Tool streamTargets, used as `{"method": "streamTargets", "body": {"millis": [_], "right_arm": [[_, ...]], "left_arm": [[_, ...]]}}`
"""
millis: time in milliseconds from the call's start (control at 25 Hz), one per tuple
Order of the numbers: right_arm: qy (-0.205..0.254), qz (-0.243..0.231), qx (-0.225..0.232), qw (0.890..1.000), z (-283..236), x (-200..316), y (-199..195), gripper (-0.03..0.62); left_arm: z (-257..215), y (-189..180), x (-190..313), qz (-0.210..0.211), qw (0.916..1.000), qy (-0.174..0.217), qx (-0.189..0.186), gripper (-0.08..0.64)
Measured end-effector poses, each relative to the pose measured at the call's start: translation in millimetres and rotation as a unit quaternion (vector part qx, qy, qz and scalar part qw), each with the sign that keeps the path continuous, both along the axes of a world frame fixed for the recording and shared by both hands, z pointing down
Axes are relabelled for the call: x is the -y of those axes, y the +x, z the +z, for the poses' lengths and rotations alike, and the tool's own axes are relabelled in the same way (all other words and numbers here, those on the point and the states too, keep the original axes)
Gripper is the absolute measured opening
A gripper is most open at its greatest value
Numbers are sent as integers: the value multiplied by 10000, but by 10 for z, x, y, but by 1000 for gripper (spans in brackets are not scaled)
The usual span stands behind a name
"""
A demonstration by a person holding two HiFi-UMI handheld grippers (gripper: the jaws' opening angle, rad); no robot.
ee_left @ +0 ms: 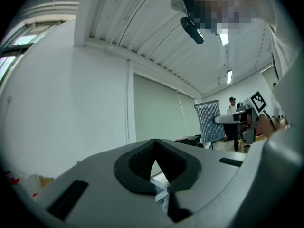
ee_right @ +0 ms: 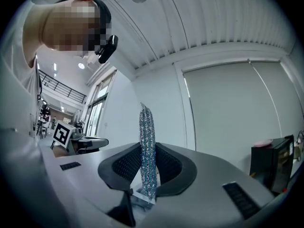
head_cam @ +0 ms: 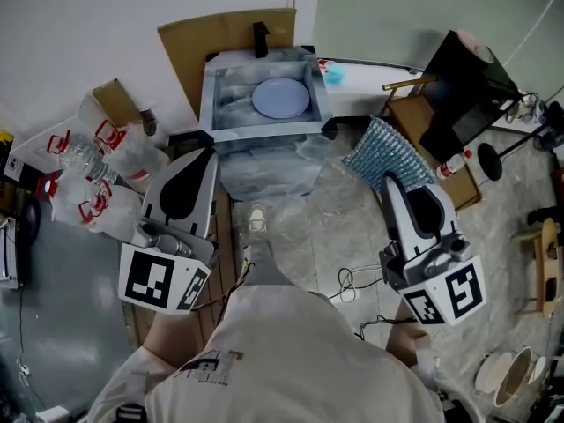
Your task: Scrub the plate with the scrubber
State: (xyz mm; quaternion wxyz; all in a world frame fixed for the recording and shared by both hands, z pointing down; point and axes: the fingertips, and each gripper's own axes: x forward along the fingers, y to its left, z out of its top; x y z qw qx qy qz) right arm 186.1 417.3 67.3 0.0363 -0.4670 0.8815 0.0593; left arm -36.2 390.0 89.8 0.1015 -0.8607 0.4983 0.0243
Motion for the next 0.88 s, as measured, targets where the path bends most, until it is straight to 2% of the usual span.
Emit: {"method": "streamTargets", "body": {"millis": [120, 480, 880], "right_arm": [[6, 46, -189, 9998, 61, 211, -26, 100], [-407, 34, -242, 9989, 312, 1203, -230, 100], [-838, 74, -317, 9959, 467, 2746, -625, 100]], "left_arm": [[77, -25, 273, -51, 10000, -46, -35, 17], [327, -171, 1318, -54, 9993, -352, 66, 17], [551, -488, 2851, 197, 9961, -828, 222, 17]]}}
